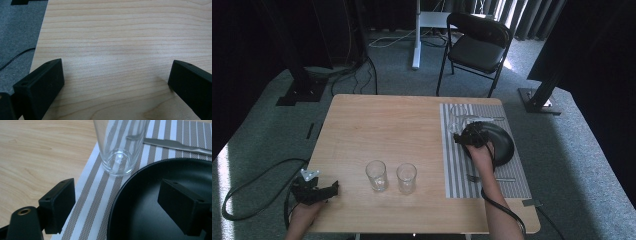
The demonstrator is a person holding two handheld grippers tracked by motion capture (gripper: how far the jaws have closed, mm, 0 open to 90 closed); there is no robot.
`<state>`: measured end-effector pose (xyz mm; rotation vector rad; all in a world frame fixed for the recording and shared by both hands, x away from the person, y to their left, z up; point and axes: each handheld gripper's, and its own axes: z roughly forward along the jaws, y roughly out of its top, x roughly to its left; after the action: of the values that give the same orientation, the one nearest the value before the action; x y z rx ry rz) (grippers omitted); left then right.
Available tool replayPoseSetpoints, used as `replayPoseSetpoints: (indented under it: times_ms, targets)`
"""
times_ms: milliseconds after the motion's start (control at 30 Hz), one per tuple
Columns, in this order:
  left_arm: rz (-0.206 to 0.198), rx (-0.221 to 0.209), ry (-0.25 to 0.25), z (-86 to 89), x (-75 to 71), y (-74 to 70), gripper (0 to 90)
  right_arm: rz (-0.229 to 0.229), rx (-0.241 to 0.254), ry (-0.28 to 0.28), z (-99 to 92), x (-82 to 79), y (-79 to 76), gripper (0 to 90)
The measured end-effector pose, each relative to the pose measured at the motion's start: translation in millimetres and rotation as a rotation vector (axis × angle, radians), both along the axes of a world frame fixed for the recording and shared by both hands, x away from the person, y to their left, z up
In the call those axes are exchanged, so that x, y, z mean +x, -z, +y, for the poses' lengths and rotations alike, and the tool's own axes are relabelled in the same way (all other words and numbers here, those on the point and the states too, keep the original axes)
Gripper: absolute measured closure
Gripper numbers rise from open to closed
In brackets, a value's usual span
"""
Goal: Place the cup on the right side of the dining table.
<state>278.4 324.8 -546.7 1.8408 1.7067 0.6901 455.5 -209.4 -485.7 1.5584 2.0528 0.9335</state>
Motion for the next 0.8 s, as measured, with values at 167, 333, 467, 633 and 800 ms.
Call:
replayPoseSetpoints:
  times_ms: [167,333,467,633,800]
  targets:
    - [0.000,0.000,0.000,0.0,0.0,0.0,0.7,-0.004,-0.002,-0.001,-3.2,-8.5,1.8,14.2]
    - [0.000,0.000,0.000,0.0,0.0,0.0,0.7,-0.001,-0.005,-0.002,-4.8,-12.5,3.4,14.2]
    - [0.000,0.000,0.000,0.0,0.0,0.0,0.7,-0.012,0.000,-0.006,-9.5,-22.9,4.9,14.2]
    - [0.000,0.000,0.000,0.0,0.0,0.0,0.7,-0.013,0.006,-0.002,-15.0,-32.2,6.8,14.2]
    - [0.000,0.000,0.000,0.0,0.0,0.0,0.7,-0.017,0.017,-0.002,-20.7,-42.7,8.4,14.2]
